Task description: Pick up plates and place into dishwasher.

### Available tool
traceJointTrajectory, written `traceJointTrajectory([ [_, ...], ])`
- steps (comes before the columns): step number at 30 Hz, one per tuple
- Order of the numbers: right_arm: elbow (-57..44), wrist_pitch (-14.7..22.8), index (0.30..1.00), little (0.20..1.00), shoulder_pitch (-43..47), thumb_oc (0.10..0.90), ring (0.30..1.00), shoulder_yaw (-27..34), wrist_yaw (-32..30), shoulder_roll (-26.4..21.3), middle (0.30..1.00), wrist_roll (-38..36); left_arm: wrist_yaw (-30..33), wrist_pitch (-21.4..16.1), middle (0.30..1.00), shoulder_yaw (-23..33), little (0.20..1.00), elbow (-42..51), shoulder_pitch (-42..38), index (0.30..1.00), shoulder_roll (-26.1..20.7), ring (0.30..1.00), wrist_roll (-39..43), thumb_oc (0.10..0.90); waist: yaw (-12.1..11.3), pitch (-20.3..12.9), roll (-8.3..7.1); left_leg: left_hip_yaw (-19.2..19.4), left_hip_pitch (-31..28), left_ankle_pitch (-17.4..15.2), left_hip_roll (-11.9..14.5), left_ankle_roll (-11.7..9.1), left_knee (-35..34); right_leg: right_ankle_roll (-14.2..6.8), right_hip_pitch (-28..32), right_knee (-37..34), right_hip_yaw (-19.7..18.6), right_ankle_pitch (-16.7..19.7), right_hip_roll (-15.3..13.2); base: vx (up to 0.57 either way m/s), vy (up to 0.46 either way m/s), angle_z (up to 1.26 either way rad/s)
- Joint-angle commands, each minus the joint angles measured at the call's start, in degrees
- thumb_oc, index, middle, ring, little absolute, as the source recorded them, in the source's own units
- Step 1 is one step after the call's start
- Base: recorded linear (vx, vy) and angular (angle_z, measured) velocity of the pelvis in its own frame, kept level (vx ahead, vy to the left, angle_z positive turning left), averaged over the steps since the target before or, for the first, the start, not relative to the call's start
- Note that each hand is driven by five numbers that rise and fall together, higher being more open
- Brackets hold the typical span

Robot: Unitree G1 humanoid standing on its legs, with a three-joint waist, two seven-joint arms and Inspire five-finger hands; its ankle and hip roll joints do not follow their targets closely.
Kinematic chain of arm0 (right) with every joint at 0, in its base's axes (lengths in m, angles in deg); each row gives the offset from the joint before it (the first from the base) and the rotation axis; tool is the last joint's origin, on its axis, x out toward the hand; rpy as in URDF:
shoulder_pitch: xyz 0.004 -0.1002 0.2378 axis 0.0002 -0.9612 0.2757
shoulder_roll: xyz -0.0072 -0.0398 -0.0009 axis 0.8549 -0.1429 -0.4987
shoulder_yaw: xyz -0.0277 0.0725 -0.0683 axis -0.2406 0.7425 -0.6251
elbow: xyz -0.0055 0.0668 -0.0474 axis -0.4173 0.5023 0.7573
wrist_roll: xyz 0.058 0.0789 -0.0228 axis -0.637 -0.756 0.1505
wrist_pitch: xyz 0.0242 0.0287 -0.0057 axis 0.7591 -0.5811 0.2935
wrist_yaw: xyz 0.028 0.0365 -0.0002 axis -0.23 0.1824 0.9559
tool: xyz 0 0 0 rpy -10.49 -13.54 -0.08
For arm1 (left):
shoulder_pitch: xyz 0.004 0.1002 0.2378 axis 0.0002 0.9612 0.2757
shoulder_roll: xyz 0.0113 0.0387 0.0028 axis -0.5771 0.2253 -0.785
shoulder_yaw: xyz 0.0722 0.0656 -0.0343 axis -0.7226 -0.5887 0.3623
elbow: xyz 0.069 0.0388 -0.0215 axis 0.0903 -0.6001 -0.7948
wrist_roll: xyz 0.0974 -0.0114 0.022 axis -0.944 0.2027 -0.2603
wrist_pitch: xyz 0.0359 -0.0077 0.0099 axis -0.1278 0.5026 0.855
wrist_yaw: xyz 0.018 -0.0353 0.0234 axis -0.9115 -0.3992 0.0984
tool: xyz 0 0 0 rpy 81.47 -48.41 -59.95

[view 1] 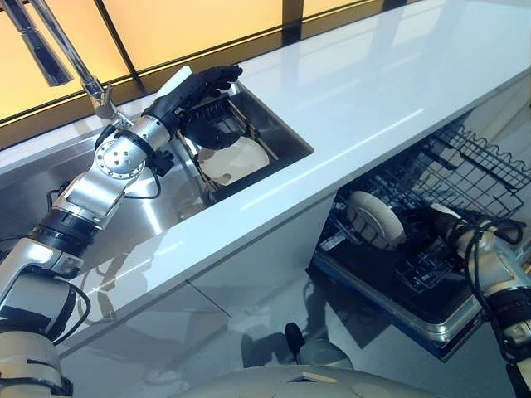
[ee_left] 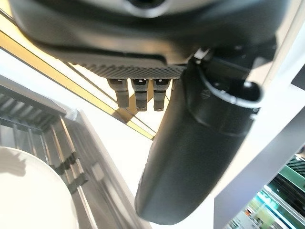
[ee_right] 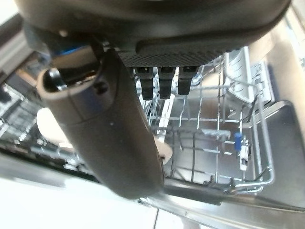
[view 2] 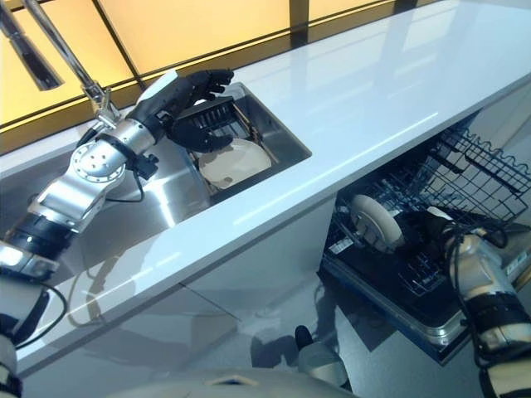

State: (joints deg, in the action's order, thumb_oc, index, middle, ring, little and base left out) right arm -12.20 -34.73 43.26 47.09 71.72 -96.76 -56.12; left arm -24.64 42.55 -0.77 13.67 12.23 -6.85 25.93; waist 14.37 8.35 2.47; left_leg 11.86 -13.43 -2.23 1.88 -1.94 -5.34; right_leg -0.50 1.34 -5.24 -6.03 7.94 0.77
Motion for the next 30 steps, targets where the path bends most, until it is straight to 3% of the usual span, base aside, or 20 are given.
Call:
traceJointTrajectory([
  [1, -4.3, 4.5, 0.900, 0.900, 0.7, 0.800, 0.900, 5.4, -1.8, -7.2, 0.900, -0.4, 1.4, -4.3, 0.900, 6.4, 0.900, -0.1, -2.8, 0.900, -4.2, 0.900, -0.1, 0.800, 0.8, -4.5, -1.67, 1.1, 2.9, 1.0, -1.0, 2.5, 0.3, -4.0, 2.9, 0.9, -1.2, -2.4, 0.4, 0.00, 0.009, -0.06],
  [11, -12.2, 7.7, 0.900, 0.900, -6.7, 0.800, 0.900, 17.6, -5.0, -9.8, 0.900, -3.8, 0.9, -4.8, 0.900, 9.1, 0.900, -0.8, 0.0, 0.900, -5.4, 0.900, -1.4, 0.800, 2.9, -4.4, -1.44, 2.3, 2.5, 0.7, -0.9, 2.5, 0.3, -4.2, 2.7, 1.1, -2.2, -2.4, 0.8, 0.01, 0.009, -0.07],
  [21, -16.7, 13.2, 0.900, 0.900, -15.7, 0.800, 0.900, 33.7, -14.4, -11.7, 0.900, -7.5, 0.1, -4.3, 0.900, 12.1, 0.900, -1.2, 2.4, 0.900, -8.0, 0.900, -3.5, 0.800, 4.7, -4.5, -0.99, 2.6, 2.3, 0.2, -1.1, 2.6, 0.3, -4.5, 2.6, 1.3, -2.9, -2.6, 1.1, 0.01, 0.001, -0.04],
  [25, -18.0, 17.3, 0.900, 0.900, -17.6, 0.800, 0.900, 38.2, -20.9, -11.8, 0.900, -8.2, -0.1, -0.6, 0.900, 12.9, 0.900, -2.0, 2.6, 0.900, -9.9, 0.900, -6.6, 0.800, 4.4, -4.6, -0.52, 2.1, 2.5, 0.3, -1.2, 2.7, 0.3, -4.4, 2.6, 1.2, -2.7, -2.6, 1.1, 0.01, -0.001, -0.05],
  [30, -20.9, 18.8, 0.900, 0.900, -15.2, 0.800, 0.900, 37.3, -23.2, -12.4, 0.900, -6.4, -3.2, 4.5, 0.900, 10.8, 0.900, -7.9, -1.1, 0.900, -11.8, 0.900, -8.3, 0.800, 3.9, -4.7, 0.23, 1.4, 2.7, 0.5, -1.4, 2.7, 0.3, -4.5, 2.7, 1.1, -2.0, -2.7, 1.0, 0.00, 0.000, 0.00],
])
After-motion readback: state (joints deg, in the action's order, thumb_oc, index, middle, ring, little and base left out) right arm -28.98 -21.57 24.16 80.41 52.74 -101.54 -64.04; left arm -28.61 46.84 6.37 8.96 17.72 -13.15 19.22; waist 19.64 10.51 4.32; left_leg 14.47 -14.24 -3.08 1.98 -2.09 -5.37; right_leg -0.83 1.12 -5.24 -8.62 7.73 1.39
